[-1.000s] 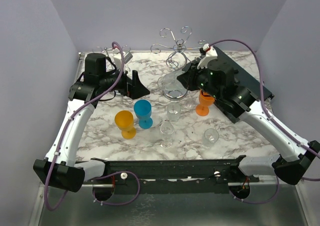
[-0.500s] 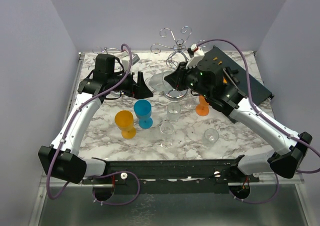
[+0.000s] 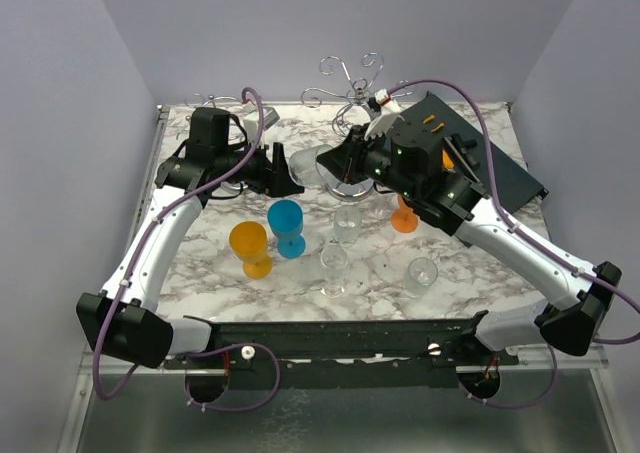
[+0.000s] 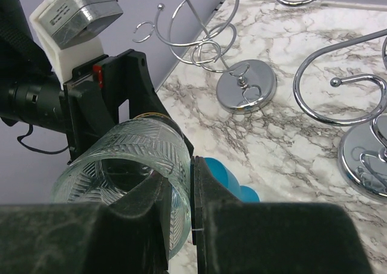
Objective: Place the wine glass upside down on the wine glass rack
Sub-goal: Turn the wine glass upside down at the wine rack.
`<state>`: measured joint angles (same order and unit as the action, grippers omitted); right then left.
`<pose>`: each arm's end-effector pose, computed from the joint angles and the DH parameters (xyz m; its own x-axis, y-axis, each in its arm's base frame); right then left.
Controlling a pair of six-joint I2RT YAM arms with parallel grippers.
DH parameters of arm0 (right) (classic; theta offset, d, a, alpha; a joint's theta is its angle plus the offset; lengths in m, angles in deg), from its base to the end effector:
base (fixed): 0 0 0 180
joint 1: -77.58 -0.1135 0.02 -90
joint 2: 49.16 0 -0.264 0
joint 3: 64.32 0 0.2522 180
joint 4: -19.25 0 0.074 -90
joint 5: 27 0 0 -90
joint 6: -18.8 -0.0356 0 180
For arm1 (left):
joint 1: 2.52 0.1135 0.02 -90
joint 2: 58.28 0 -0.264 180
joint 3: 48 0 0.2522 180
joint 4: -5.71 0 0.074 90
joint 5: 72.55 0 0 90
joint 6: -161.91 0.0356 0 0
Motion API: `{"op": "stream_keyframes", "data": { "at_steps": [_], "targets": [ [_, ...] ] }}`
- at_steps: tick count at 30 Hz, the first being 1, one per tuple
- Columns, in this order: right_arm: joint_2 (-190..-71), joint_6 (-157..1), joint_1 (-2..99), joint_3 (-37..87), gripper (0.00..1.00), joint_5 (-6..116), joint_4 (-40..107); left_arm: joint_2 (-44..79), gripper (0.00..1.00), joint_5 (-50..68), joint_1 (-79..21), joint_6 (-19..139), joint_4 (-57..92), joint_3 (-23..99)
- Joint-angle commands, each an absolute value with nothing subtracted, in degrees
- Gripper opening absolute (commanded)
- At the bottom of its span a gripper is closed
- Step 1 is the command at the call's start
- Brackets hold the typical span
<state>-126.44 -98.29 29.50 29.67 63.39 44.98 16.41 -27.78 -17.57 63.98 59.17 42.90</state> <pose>0.2084 0.2317 0.4264 -0.4300 0.2027 -0.8798 -0.6107 0.6524 0.4488 0.2555 -0.0949 0.3786 -0.6795 0.0821 -0.7291 0.6410 0.5500 -0.5354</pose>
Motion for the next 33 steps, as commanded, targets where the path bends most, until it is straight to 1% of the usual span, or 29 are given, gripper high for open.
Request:
{"op": "stream_keyframes", "data": {
  "at_steps": [1, 3, 5, 6, 10, 13, 14, 15, 18, 20, 23, 25, 27, 30, 31, 33],
  "targets": [
    [-126.83, -99.8, 27.54, 29.29, 0.0, 62.01, 38.93, 15.15, 0.53, -27.71, -17.81, 64.08, 57.79, 44.59],
    [-127.07, -99.77, 26.99, 29.0, 0.0, 62.76, 38.43, 15.19, 0.3, -27.62, -17.81, 64.42, 57.78, 44.76],
    [-127.27, -99.63, 26.53, 28.89, 0.0, 62.82, 38.13, 15.19, 0.13, -27.7, -17.73, 64.39, 57.78, 44.85],
    [-127.46, -99.54, 26.3, 28.89, 0.0, 62.76, 38.11, 15.11, 0.1, -27.77, -17.73, 64.52, 57.79, 44.97],
    [-128.16, -99.74, 25.88, 28.7, 0.0, 62.78, 38.02, 14.77, 0.09, -27.88, -17.73, 64.91, 57.77, 45.37],
    [-128.18, -100.18, 25.81, 28.2, 0.0, 62.39, 39.0, 13.79, 0.01, -28.05, -17.73, 66.67, 57.79, 45.55],
    [-128.02, -100.3, 25.81, 28.13, 0.04, 62.23, 39.55, 13.27, 0.0, -27.77, -17.73, 67.83, 57.87, 45.6],
    [-127.75, -100.37, 25.81, 27.79, 0.13, 62.06, 40.33, 12.57, 0.0, -27.02, -17.73, 69.13, 57.92, 45.65],
    [-126.48, -100.51, 25.81, 26.93, 0.45, 62.03, 43.01, 10.74, 0.0, -24.14, -17.73, 77.93, 59.06, 46.06],
    [-125.31, -100.39, 25.81, 26.62, 0.59, 62.19, 45.21, 10.21, 0.0, -21.55, -17.81, 85.13, 61.48, 47.09],
    [-123.61, -99.84, 25.81, 26.45, 0.73, 61.81, 48.44, 8.6, 0.0, -18.01, -17.81, 97.04, 63.77, 47.61],
    [-122.55, -98.97, 25.81, 26.93, 0.8, 60.43, 50.47, 7.27, 0.0, -16.38, -17.81, 103.87, 64.12, 47.35],
    [-121.94, -97.83, 25.81, 28.06, 0.86, 58.24, 52.65, 6.43, 0.0, -15.23, -17.81, 108.84, 64.11, 47.31],
    [-121.76, -94.8, 25.85, 29.95, 0.92, 52.98, 55.89, 5.65, 0.0, -14.39, -17.92, 114.12, 64.03, 47.59],
    [-121.82, -93.88, 25.91, 30.65, 0.99, 51.07, 56.47, 5.34, 0.0, -14.2, -17.99, 115.19, 63.5, 47.52],
    [-122.27, -92.49, 25.88, 31.7, 1.0, 46.45, 57.23, 4.39, 0.0, -13.98, -18.28, 117.92, 62.17, 46.79]
  ]
}}
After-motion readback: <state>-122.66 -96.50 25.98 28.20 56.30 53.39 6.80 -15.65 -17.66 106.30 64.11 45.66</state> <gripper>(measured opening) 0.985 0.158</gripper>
